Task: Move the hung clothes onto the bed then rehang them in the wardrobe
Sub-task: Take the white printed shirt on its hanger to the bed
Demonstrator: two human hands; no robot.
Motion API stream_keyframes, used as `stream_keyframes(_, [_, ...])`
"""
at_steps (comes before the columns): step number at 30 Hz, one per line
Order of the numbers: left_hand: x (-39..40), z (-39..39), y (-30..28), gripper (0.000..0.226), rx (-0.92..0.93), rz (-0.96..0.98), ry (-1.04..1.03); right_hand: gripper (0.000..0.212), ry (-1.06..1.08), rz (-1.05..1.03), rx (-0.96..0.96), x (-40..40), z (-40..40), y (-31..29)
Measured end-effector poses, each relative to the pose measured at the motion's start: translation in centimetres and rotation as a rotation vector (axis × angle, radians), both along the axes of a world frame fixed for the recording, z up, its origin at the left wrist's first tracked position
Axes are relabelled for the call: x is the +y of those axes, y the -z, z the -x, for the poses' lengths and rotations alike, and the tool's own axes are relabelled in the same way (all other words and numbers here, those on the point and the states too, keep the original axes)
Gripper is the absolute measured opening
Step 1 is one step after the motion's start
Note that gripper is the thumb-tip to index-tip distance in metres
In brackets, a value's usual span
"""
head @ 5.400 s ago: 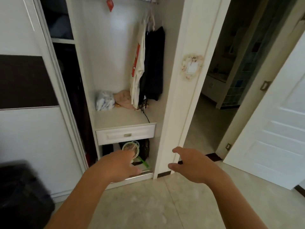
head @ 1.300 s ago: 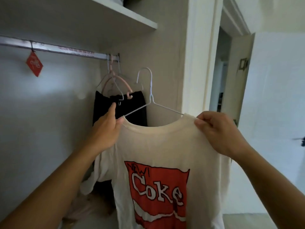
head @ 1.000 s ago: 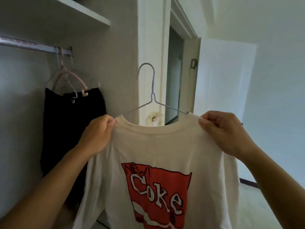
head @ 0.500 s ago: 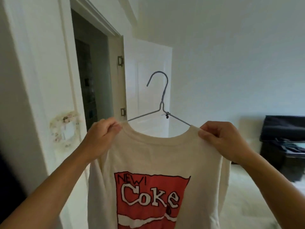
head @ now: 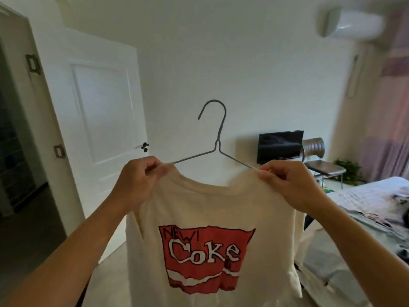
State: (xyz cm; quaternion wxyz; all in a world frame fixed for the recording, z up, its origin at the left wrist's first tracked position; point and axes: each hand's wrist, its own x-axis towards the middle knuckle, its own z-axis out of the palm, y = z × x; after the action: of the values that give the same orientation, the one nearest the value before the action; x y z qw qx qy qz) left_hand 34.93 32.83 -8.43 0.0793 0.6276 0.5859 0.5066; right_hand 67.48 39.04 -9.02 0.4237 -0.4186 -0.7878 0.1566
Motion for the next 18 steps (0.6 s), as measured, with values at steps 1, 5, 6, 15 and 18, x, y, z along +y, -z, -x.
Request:
stream_keyframes(1, [1.3, -1.4, 0.2, 0.020, -0.020, -0.005, 0.021, 0.010, 0.037, -0.010, -0.007, 0.4, -1.6, 0.1])
stream_keyframes(5, [6.0, -6.6, 1.2, 0.013, -0.034, 0.017, 0.132, 0.009, 0.136, -0.028, -0.055, 1.9, -7.1, 0.8])
stream_keyframes(6, [7.3, -7.8, 1.5, 0.012, -0.025, 0.030, 0.169, 0.007, 0.177, -0.041, -0.074, 2.3, -8.3, 1.0])
stream_keyframes(15, [18.7, -18.7, 4.0, 0.007, -0.011, 0.103, 0.459, 0.008, 0.523, -0.052, -0.053, 6.0, -17.2, 4.5])
stream_keyframes(18, [23.0, -21.7, 4.7, 0.010, 0.021, 0.135, 0.532, 0.008, 0.600, -0.033, -0.070, 7.3, -19.4, 5.2])
